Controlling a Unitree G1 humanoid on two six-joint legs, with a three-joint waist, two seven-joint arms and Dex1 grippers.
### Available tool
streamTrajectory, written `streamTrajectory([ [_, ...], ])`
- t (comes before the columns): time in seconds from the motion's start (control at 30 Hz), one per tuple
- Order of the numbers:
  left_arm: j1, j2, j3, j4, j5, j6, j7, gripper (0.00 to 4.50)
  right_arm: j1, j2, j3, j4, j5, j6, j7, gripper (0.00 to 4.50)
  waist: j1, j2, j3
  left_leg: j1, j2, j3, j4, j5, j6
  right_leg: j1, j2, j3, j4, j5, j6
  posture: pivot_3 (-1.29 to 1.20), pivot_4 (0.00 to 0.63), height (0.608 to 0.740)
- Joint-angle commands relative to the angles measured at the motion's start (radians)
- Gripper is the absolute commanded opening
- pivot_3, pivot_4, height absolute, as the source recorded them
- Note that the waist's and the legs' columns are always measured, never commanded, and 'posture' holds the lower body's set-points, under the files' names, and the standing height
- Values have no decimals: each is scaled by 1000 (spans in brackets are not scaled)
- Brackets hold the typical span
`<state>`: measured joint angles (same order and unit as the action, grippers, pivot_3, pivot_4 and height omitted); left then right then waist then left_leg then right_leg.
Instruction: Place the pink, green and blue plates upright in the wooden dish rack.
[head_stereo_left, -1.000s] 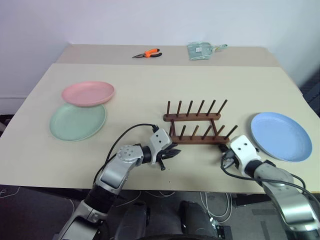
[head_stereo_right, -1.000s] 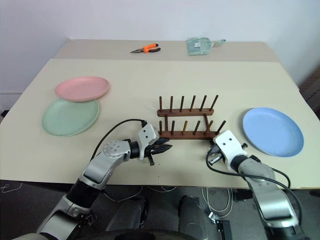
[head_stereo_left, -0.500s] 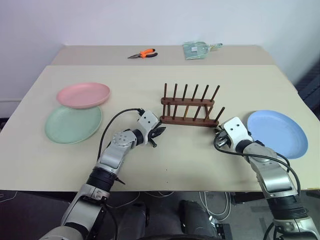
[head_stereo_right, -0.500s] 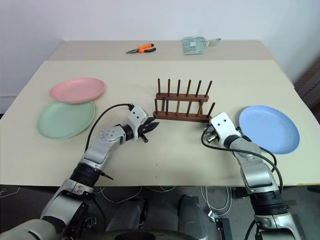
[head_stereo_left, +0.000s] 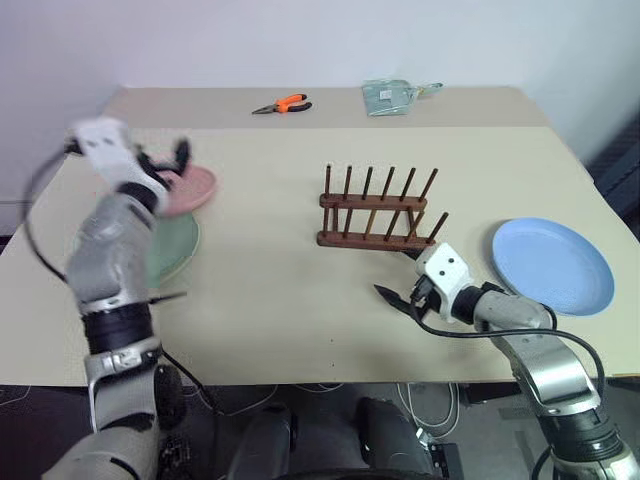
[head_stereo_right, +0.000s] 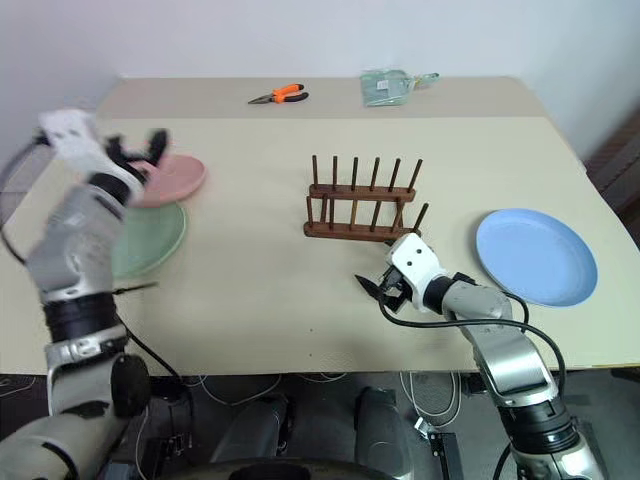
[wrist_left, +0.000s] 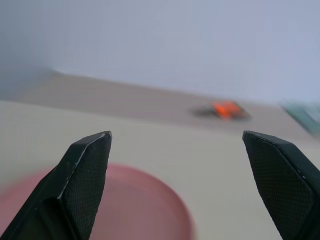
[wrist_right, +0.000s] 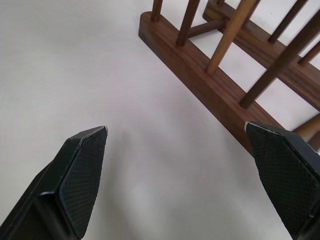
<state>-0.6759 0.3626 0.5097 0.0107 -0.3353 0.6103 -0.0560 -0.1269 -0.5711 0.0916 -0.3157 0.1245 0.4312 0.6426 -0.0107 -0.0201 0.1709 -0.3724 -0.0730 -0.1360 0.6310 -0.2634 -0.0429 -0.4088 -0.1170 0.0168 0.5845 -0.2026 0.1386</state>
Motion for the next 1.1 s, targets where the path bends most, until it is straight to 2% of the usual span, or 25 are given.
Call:
streamTrajectory([
  [0.03, -17, -24, 158, -61, -70, 124, 186, 4450, -35, 6, 14, 27, -13, -46, 10, 4500, 0, 0, 0, 0, 0, 0, 0, 0, 0, 0, 0, 0, 0, 0, 0, 0, 150, 740],
  [0.23, -4, -103, 350, -113, -248, 340, 351, 4450, -53, 11, 30, 63, -22, -82, 14, 4500, 2, -3, 1, 0, 0, -1, 0, 0, -1, 0, 0, 0, 1, 0, 0, 0, 150, 740],
  [0.33, -26, -156, 444, -79, -341, 380, 429, 4450, -54, 16, 27, 73, -31, -97, 6, 4500, 4, -4, 1, 0, 0, -1, 1, 0, -1, 0, 0, 0, 1, 0, 0, 0, 150, 740],
  [0.5, -70, -135, 437, 89, -390, 349, 403, 4450, -37, 23, 18, 65, -46, -107, -17, 4500, 4, -6, 2, 0, 0, -1, 1, 1, -2, 0, 0, 0, 2, 0, 0, 0, 150, 740],
  [0.53, -79, -125, 429, 126, -387, 332, 391, 3925, -32, 24, 17, 60, -47, -107, -21, 4500, 4, -6, 2, 0, -1, -1, 1, 1, -2, 0, 0, -1, 2, 0, 0, 0, 150, 740],
  [0.6, -88, -107, 416, 181, -381, 301, 372, 3150, -21, 24, 12, 48, -47, -107, -28, 4500, 2, -6, 2, 0, -1, -1, 1, 1, -2, 0, 0, 0, 2, 0, -1, 0, 150, 740],
  [0.67, -101, -99, 407, 222, -390, 274, 349, 2087, -4, 21, -9, 27, -33, -92, -34, 4500, 1, -6, 2, 0, -1, -1, 0, 1, -2, 0, 0, 0, 2, 0, -1, 0, 150, 740],
  [0.8, -109, -105, 367, 200, -438, 256, 290, 79, 25, 5, -62, -44, 10, -41, -28, 4500, 2, -6, 2, 0, -1, -1, 0, 1, -2, 0, 0, 0, 2, 0, -1, 0, 150, 740],
  [0.93, -82, -108, 211, 54, -452, 267, 168, 79, -3, -41, -79, -140, -8, -36, -21, 4500, 2, -9, 4, -1, -1, -1, 1, 1, -2, -1, 0, 0, 2, 0, -1, 0, 150, 740],
  [1.03, -87, -135, 40, -63, -449, 305, 110, 79, -123, -73, -23, -173, -78, -93, -14, 4500, 1, -9, 4, -1, -1, 0, 1, 1, -2, 0, 0, 0, 2, 0, -1, 0, 150, 740],
  [1.1, -93, -150, -22, -101, -450, 312, 97, 79, -178, -80, 8, -166, -117, -120, -14, 4500, 2, -9, 4, 0, -1, 0, 1, 1, -2, 0, 0, 0, 2, 0, -1, 0, 150, 740],
])
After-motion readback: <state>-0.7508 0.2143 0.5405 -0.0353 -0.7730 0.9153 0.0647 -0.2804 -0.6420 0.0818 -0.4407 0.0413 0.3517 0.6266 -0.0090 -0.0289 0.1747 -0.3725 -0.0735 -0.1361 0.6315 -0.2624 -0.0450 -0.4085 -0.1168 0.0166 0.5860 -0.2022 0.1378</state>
